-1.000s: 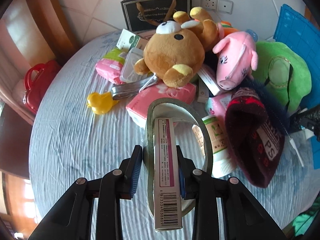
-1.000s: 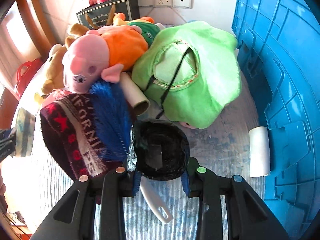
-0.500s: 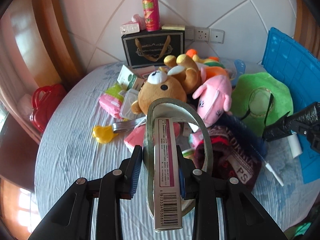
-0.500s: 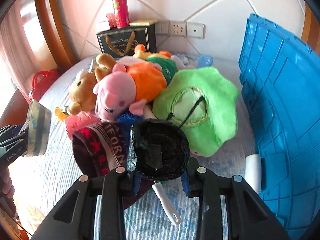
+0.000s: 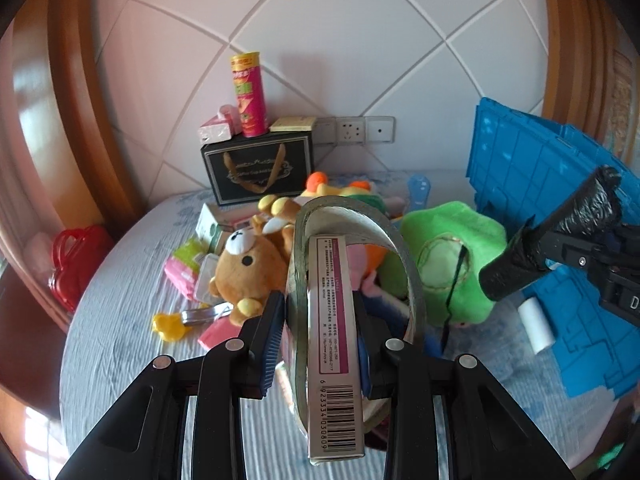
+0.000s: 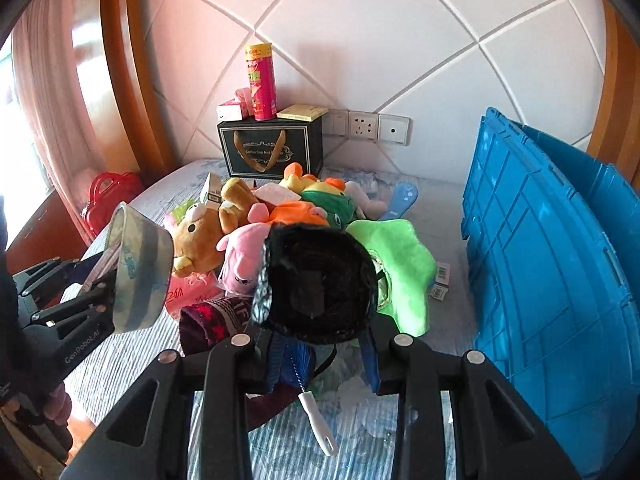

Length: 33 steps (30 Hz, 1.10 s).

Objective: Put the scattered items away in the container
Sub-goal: 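Lift the toothpaste box, tape roll and black bag over the crate, then open both tools to drop the held items into the crate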

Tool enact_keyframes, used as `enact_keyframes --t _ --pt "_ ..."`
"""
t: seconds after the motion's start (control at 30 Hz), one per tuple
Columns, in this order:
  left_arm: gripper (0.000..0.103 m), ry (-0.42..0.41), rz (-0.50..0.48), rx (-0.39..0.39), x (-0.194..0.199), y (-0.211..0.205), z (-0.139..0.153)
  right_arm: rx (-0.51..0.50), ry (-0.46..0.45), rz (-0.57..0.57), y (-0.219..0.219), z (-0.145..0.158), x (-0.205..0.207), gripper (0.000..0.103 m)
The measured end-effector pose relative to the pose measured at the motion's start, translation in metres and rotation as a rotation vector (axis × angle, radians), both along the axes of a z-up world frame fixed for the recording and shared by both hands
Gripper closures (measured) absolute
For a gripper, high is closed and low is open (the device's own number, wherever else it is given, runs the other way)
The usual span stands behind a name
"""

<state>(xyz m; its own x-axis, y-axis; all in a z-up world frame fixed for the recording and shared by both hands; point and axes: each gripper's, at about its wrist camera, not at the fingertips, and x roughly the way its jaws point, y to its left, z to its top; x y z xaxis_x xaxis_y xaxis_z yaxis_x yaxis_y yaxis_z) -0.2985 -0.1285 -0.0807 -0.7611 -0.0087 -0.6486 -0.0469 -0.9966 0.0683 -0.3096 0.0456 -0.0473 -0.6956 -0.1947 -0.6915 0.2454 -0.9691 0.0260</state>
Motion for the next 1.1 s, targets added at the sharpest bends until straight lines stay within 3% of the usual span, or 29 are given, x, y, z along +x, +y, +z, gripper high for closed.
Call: enact_keyframes --t 0.13,0.23,0.5,0.83,0.97,1.1 --pt "0.073 0.035 -0.086 0.008 -0.001 0.022 0.010 0.021 0.032 -0.063 0.013 0.018 0.010 0.071" --pt "0.073 0.040 -0.136 0.066 -0.001 0.036 0.021 0.039 0.052 -0.087 0.025 0.029 0.016 0.071" --pt "0.073 0.107 -0.236 0.071 0.004 0.096 0.073 0.036 0.151 -0.115 0.070 0.062 0.029 0.071" --pt "0.073 0.196 -0.295 0.132 0.008 0.262 0.121 0.062 0.299 -0.212 0.213 0.120 0.051 0.071" --pt "0.073 0.162 -0.296 0.134 0.016 0.329 0.133 0.072 0.287 -0.237 0.281 0.125 0.060 0.071" --pt "0.073 0.097 -0.299 0.117 0.024 0.385 0.133 0.080 0.232 -0.244 0.342 0.109 0.060 0.071"
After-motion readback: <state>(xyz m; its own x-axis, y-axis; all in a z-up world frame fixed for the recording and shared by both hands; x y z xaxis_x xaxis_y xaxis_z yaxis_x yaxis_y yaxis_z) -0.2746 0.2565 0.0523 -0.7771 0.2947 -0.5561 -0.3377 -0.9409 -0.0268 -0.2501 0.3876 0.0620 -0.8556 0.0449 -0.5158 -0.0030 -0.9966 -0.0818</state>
